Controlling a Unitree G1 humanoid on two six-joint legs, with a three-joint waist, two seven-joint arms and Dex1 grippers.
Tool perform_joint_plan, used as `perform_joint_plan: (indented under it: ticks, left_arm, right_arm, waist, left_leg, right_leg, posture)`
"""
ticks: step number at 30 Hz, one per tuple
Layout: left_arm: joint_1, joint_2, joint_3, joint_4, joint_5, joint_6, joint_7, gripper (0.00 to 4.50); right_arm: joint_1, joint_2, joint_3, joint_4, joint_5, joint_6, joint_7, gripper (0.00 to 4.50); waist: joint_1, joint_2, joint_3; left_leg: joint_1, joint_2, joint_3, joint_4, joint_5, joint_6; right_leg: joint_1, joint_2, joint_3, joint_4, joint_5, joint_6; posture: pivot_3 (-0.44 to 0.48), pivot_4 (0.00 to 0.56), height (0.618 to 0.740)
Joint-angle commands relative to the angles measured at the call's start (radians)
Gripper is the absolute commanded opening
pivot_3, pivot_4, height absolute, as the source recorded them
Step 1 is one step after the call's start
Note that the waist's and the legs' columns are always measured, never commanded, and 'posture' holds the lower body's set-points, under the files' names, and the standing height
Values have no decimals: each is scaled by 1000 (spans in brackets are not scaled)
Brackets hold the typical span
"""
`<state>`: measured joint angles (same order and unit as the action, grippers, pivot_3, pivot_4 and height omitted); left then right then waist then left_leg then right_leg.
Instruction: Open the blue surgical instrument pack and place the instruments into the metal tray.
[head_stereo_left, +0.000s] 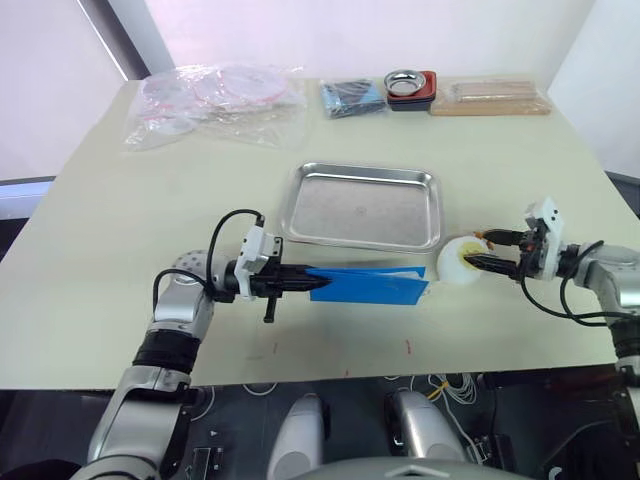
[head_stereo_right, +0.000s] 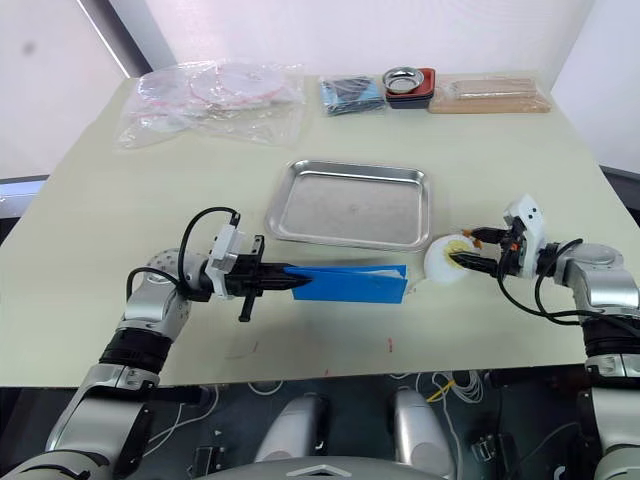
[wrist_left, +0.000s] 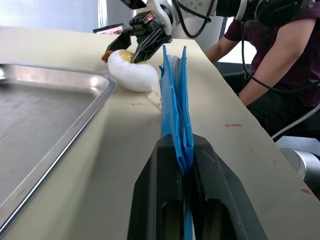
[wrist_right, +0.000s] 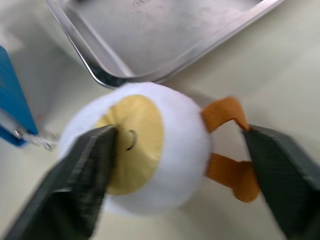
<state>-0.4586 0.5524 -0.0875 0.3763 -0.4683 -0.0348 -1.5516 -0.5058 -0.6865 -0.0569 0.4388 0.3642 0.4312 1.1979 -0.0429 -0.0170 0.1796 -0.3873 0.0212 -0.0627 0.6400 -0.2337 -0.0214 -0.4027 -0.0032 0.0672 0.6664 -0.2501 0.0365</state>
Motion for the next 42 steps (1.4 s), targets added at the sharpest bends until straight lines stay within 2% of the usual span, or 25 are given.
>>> perform_joint_plan:
  ticks: [1, 3, 6, 10, 16, 21, 24, 33, 35, 37, 40, 42]
  left_arm:
    - [-3, -1, 19, -38, -4, -1, -6, 0]
    - [-3, -2, 20, -39, -2, -1, -4, 0]
    - [-1, -3, 24, -44, 0, 0, 8, 0]
    - [3, -4, 25, -51, 2, 2, 16, 0]
    - [12, -2, 23, -63, 7, 2, 26, 0]
    - [14, -1, 18, -61, 26, -4, 38, 0]
    - [12, -1, 14, -60, 30, -2, 41, 0]
    - [-3, -4, 9, -45, 42, -11, 42, 0]
    - [-6, -6, 8, -38, 46, -15, 39, 0]
    - [-10, -9, 6, -31, 47, -15, 34, 0]
    - [-14, -15, 5, -22, 51, -20, 31, 0]
    - [-18, -19, 6, -14, 56, -26, 31, 0]
  right_arm:
    - [-2, -13, -19, -35, 20, 33, 8, 2217]
    - [4, -23, -13, -42, 19, 38, 19, 1466]
    - [12, -31, -32, -58, 41, 55, 35, 35]
    - [24, -47, -68, -86, 97, 94, 58, 35]
    - [53, -41, -243, -200, 353, 288, 77, 35]
    - [62, -12, -338, -281, 508, 418, 13, 35]
    - [63, 12, -352, -325, 545, 449, -40, 35]
    - [34, 85, -217, -494, 501, 402, -121, 35]
    - [-4, 111, -139, -510, 457, 361, -115, 35]
    - [-50, 147, -65, -494, 408, 310, -99, 35]
    - [-91, 185, -27, -465, 382, 274, -90, 35]
    - [-147, 249, 41, -425, 329, 218, -99, 35]
  waist:
    - [1, 0, 0]
    - [1, 0, 0]
    - [1, 0, 0]
    - [1, 0, 0]
    - [2, 0, 0]
    - [1, 0, 0]
    - [1, 0, 0]
    - [2, 0, 0]
    - [1, 0, 0]
    - [-1, 0, 0]
    - [5, 0, 0]
    - [6, 0, 0]
  left_leg:
    - [0, 0, 0, 0, 0, 0]
    - [0, 0, 0, 0, 0, 0]
    - [0, 0, 0, 0, 0, 0]
    - [-1, 0, 0, 0, 0, 0]
    - [-2, 0, 0, 0, 0, 0]
    - [-2, 0, -1, 1, 0, 0]
    - [-2, 0, -1, 1, 0, 0]
    - [-8, 0, -1, 2, 0, 0]
    - [-10, 0, -1, 4, 0, 0]
    - [-10, 0, -1, 5, 0, 0]
    - [-10, 0, -1, 7, 0, 0]
    - [-11, 0, -2, 9, 0, 0]
  right_leg:
    - [0, 0, 0, 0, 0, 0]
    - [0, 0, 0, 0, 0, 0]
    - [0, 0, 0, 0, 0, 0]
    - [0, 0, 0, 0, 0, 0]
    - [-1, 0, 0, 0, 0, 0]
    - [-1, 0, -1, 0, 0, 0]
    - [-1, 0, -1, 0, 0, 0]
    - [-5, 0, -1, 0, 0, 1]
    - [-7, 0, -1, 1, 1, 1]
    - [-7, 0, -1, 2, 1, 1]
    - [-7, 1, -1, 5, 0, 2]
    - [-7, 1, -2, 6, -1, 4]
  posture:
    - [0, 150, 740]
    - [0, 150, 740]
    - [0, 150, 740]
    - [0, 150, 740]
    - [0, 150, 740]
    - [0, 150, 740]
    - [0, 150, 740]
    - [0, 150, 740]
    - [0, 150, 740]
    - [0, 150, 740]
    - [0, 150, 740]
    - [0, 150, 740]
